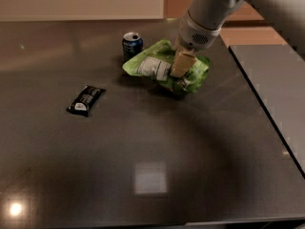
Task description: Move green rice chip bag near pepsi can
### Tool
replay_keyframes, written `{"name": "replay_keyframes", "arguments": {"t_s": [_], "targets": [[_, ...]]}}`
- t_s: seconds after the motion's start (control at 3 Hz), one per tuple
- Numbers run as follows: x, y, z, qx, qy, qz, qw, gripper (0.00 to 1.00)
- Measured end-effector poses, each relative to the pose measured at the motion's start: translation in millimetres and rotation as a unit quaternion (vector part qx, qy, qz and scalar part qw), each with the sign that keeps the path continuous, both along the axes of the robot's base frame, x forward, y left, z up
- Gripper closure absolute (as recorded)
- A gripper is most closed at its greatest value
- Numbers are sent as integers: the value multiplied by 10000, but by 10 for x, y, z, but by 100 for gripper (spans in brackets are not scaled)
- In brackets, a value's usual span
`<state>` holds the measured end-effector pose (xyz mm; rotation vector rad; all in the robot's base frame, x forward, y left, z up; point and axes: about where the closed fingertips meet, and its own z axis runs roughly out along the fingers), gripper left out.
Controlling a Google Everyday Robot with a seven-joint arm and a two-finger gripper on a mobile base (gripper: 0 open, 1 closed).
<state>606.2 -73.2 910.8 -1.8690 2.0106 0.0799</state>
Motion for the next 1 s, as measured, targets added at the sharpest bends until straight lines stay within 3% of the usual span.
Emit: {"name": "replay_keyframes", "arguments": {"t_s": [0.33, 0.67, 1.0], "targets": [[96, -10, 32, -149, -205, -52, 9997, 36], [105, -6, 28, -166, -226, -52, 9996, 12], [104, 3, 23, -167, -224, -44, 9996, 0]]}}
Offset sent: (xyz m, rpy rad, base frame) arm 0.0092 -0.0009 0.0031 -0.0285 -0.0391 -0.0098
